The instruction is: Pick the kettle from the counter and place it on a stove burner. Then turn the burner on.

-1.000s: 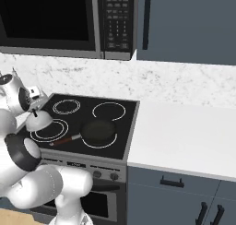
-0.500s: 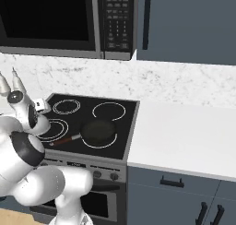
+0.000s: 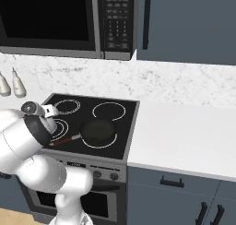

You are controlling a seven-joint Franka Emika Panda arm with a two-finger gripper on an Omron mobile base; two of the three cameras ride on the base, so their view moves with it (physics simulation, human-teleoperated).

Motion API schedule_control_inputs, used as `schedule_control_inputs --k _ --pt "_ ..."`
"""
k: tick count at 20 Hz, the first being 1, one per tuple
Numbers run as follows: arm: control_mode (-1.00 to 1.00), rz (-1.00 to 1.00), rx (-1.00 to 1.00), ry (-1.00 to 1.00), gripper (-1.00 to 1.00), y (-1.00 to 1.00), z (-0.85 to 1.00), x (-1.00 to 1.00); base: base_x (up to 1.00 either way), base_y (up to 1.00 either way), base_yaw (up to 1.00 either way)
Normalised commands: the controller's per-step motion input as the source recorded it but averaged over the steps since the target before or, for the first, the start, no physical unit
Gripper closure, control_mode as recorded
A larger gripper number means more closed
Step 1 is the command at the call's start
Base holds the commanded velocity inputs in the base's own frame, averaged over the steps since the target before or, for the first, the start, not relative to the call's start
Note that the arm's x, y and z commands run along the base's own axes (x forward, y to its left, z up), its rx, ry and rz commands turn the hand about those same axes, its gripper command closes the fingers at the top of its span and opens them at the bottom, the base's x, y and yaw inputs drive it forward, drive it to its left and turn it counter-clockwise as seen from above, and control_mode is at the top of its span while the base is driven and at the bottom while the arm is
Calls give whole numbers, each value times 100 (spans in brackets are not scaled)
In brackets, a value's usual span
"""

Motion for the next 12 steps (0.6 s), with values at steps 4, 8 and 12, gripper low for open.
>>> schedule_control_inputs --k 4,8,12 --pt "-100 0 0 -8 100 4 -3 39 0 0 0" --pt "-100 0 -1 0 100 12 -9 22 0 0 0" --pt "-100 0 -6 1 100 15 -6 16 0 0 0"
